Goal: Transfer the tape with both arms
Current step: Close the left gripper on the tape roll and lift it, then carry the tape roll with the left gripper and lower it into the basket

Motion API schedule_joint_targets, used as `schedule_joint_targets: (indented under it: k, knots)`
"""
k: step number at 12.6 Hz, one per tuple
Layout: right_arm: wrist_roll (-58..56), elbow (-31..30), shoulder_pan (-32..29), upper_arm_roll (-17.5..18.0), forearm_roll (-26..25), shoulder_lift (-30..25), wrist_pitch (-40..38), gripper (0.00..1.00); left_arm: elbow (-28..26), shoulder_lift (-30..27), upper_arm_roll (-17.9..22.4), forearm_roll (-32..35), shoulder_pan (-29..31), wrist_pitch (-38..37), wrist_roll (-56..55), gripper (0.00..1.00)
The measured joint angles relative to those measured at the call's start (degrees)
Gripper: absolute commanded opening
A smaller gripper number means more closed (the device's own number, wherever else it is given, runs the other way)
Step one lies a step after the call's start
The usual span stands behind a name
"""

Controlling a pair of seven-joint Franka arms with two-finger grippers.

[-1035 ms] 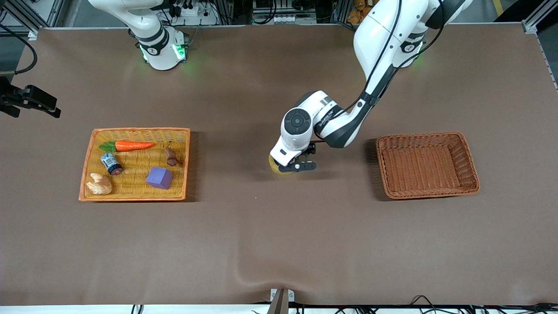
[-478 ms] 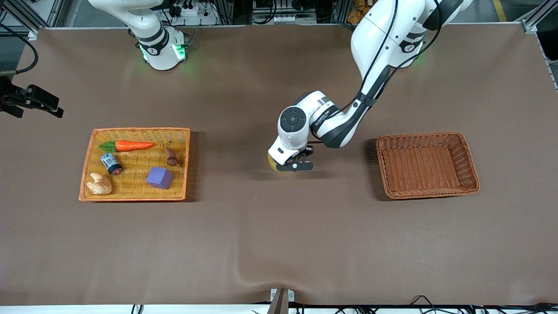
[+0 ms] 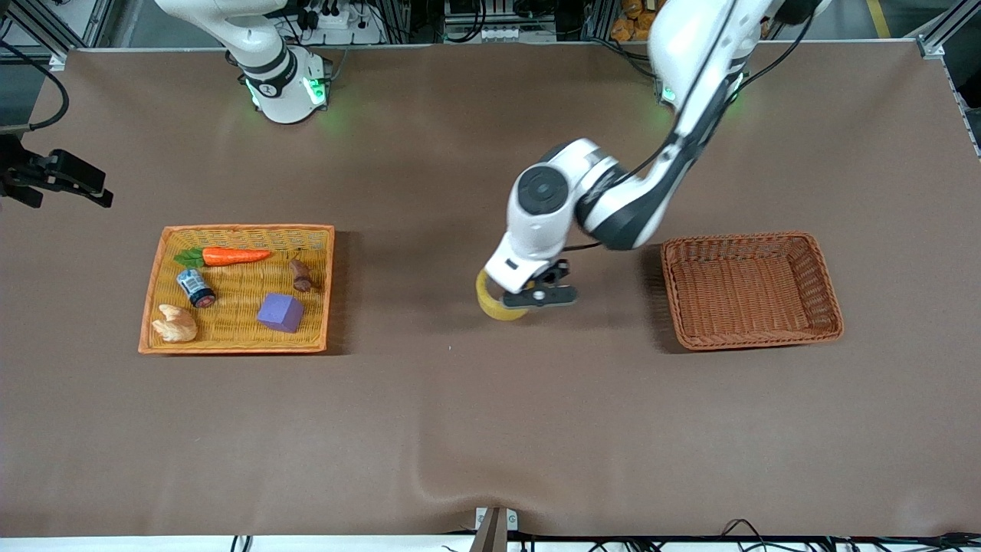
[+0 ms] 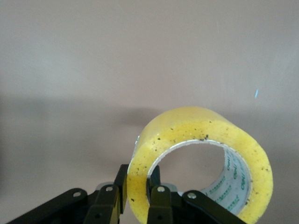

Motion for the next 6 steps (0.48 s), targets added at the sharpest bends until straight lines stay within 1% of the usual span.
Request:
schedule_joint_targets:
  k: [2, 3, 6]
  knots:
    - [0.0, -0.1, 0.0, 0.1, 0.0, 0.0, 0.0, 1.00, -0.3, -7.4, 0.0, -2.0, 5.6, -5.7, 1.0, 0.00]
    - [0.0, -0.1, 0.0, 0.1, 0.0, 0.1, 0.0, 1.00, -0.7, -10.3, 0.1, -2.4, 8.4, -8.3, 2.4, 0.00]
    - [0.0, -0.1, 0.0, 0.2, 0.0, 0.1, 0.1, 1.00, -2.1, -15.3, 0.3, -4.0, 18.1, -14.3, 12.6, 0.00]
